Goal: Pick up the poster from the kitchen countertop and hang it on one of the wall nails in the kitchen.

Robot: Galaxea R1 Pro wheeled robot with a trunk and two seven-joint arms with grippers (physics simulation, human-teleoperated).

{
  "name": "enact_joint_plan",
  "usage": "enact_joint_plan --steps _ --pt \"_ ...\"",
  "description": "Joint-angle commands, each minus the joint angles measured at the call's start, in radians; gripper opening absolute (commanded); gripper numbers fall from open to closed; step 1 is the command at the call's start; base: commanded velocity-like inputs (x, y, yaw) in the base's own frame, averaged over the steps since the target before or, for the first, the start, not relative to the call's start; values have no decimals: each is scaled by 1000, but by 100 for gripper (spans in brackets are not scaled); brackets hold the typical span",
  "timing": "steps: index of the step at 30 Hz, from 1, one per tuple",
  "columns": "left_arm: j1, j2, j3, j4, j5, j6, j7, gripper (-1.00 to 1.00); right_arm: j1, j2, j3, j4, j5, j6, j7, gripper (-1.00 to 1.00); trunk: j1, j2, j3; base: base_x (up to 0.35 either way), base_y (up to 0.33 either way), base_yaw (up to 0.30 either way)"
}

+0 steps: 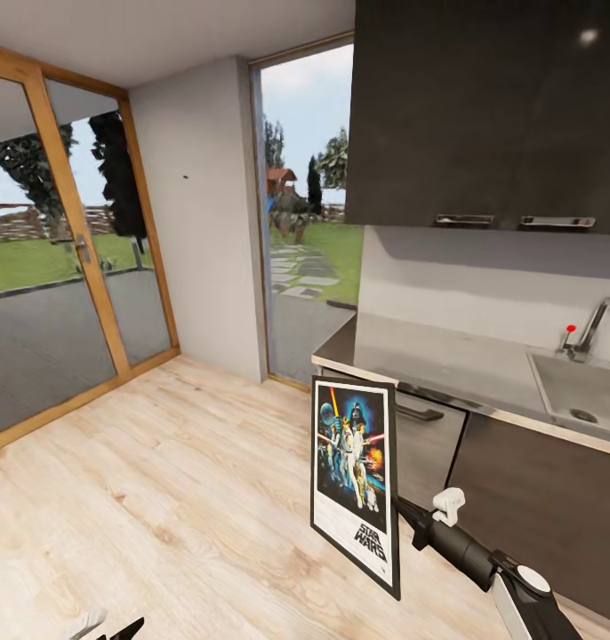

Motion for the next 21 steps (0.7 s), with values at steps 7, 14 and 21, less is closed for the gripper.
enact_joint_plan --steps 7,14,21 --pt "-1 0 -9 1 3 -8 -3 100 -1 0 -1 1 -4 -1 5 -100 -27 48 20 0 0 0" --pt "-1 0 -9 1 3 -8 -3 100 -1 0 1 1 -4 -2 5 -100 -54 97 42 0 0 0" --pt "-1 0 -9 1 3 -8 -2 100 -1 0 1 1 -4 -1 5 -100 -80 146 64 0 0 0"
